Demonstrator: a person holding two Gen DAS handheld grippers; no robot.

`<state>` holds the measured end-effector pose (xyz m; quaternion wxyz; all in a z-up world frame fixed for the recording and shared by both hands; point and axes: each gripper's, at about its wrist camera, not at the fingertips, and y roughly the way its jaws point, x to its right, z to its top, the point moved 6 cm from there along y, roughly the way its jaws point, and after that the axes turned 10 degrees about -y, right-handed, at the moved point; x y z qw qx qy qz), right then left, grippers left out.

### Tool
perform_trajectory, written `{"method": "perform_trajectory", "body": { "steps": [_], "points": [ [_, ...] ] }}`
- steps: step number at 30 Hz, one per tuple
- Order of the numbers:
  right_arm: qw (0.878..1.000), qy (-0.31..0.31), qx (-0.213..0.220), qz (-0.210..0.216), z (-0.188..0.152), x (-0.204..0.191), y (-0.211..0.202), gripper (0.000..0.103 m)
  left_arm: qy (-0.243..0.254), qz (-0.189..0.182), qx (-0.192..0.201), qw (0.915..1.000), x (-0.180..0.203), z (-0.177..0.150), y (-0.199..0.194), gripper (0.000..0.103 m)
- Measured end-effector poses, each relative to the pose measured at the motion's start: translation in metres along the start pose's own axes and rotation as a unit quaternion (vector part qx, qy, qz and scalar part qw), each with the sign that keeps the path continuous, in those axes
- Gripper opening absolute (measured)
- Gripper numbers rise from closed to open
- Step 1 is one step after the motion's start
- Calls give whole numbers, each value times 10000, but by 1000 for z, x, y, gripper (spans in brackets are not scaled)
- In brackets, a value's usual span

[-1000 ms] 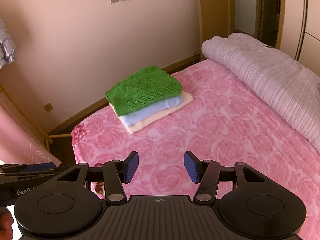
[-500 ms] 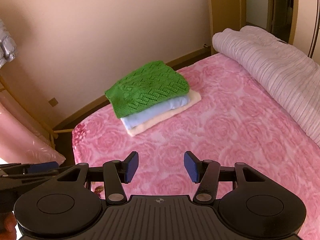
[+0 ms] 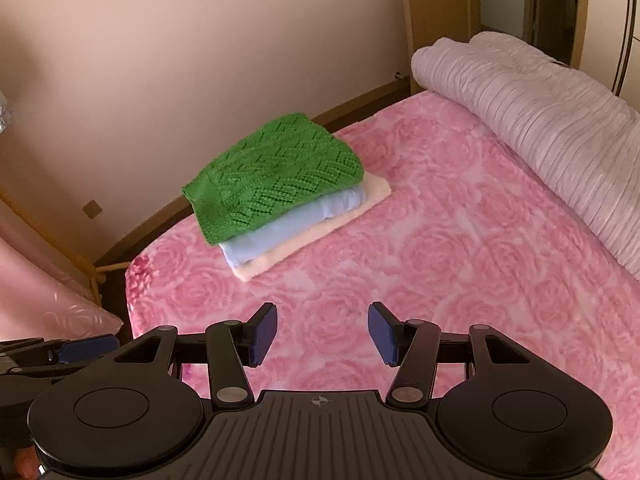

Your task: Fold clothes

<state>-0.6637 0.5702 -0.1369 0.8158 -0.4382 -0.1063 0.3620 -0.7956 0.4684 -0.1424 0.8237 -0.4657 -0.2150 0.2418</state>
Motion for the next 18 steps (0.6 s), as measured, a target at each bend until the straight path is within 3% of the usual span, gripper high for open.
{"method": "perform_trajectory", "body": {
  "steps": [10, 18],
  "points": [
    [10000, -59, -49, 23, 7, -10, 10, 54, -153, 79, 18, 9999, -15, 7, 3, 41],
    [9999, -115, 14, 29, 7, -21, 2, 54, -137, 258, 417, 9987, -25, 10, -12, 41]
  ]
}}
